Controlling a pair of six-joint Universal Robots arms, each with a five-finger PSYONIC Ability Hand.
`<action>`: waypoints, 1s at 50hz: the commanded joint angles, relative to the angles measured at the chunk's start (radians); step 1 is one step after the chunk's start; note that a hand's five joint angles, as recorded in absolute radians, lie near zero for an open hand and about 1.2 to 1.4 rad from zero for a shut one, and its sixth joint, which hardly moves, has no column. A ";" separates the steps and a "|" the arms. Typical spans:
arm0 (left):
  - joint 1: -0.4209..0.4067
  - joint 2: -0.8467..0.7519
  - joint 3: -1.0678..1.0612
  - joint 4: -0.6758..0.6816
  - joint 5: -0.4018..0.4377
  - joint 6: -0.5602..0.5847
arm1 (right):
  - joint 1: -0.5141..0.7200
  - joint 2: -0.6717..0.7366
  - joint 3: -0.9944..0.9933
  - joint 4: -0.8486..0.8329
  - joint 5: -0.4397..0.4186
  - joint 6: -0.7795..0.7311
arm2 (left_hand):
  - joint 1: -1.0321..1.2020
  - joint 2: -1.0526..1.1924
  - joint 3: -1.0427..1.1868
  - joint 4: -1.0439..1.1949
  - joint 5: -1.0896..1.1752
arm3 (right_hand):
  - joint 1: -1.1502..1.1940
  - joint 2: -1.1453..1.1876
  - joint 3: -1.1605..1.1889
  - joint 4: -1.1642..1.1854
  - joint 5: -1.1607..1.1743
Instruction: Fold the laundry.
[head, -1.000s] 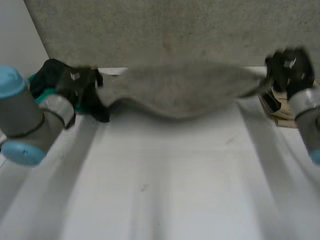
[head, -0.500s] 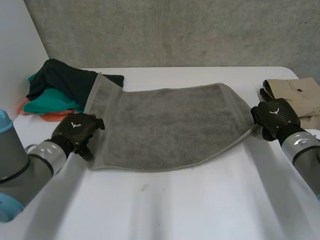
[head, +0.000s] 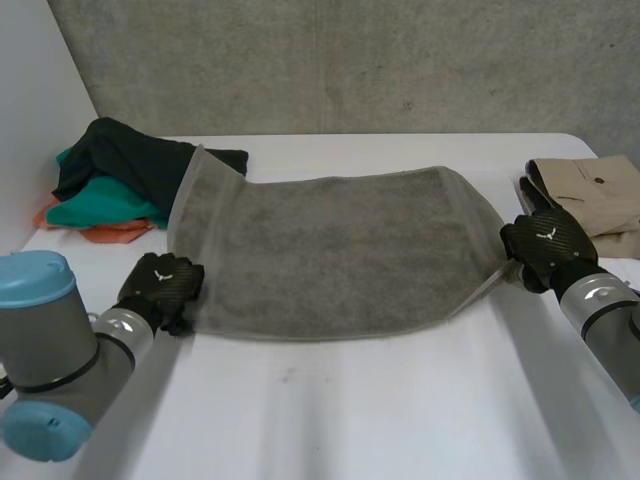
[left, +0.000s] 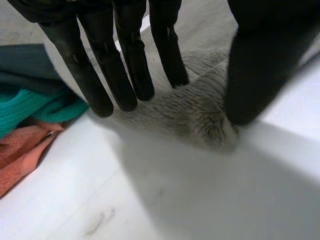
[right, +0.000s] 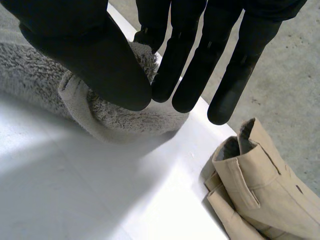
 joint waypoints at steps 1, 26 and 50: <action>0.024 -0.007 0.014 0.031 0.003 -0.014 | 0.004 -0.022 0.000 0.059 0.018 -0.017 | 0.525 0.555 0.557 0.554 0.564 | 0.215 0.210 0.202 0.194 0.200; 0.067 0.336 -0.068 -0.732 0.075 0.334 | -0.175 -0.194 -0.019 0.840 -0.037 -0.644 | 0.525 0.555 0.557 0.554 0.564 | 0.215 0.210 0.202 0.194 0.200; -0.027 -0.116 0.593 -0.110 -0.054 0.278 | 0.108 0.125 -0.458 -0.029 0.249 -0.313 | 0.525 0.555 0.557 0.554 0.564 | 0.215 0.210 0.202 0.194 0.200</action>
